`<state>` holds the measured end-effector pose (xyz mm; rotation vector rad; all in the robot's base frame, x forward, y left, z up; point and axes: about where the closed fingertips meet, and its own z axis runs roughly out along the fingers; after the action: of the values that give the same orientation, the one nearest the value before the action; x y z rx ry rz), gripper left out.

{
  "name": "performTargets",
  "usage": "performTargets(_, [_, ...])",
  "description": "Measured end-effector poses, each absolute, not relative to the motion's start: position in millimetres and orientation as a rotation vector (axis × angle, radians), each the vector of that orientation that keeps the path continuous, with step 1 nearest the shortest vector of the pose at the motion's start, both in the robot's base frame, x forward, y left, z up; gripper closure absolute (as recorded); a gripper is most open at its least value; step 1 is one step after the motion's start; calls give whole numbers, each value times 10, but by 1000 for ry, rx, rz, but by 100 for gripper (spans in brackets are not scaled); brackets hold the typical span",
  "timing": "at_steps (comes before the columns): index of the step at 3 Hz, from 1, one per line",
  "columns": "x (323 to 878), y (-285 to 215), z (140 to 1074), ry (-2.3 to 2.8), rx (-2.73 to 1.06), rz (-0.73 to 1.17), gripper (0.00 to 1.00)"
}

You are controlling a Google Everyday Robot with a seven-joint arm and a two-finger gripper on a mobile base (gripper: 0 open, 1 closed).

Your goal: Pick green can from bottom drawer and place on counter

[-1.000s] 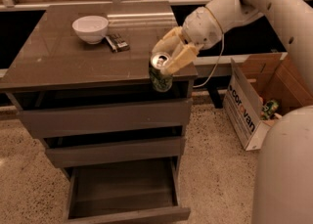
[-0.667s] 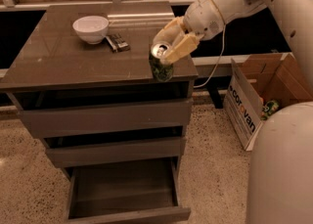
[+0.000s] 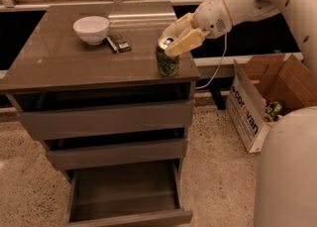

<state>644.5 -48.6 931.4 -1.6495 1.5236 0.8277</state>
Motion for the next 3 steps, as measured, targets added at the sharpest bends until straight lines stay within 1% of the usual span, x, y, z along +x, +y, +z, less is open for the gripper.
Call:
performTargets(1, [6610,-534,9268,1582,-1543,793,100])
performTargets(3, [6718,-574,9409,1556,-1487,800,100])
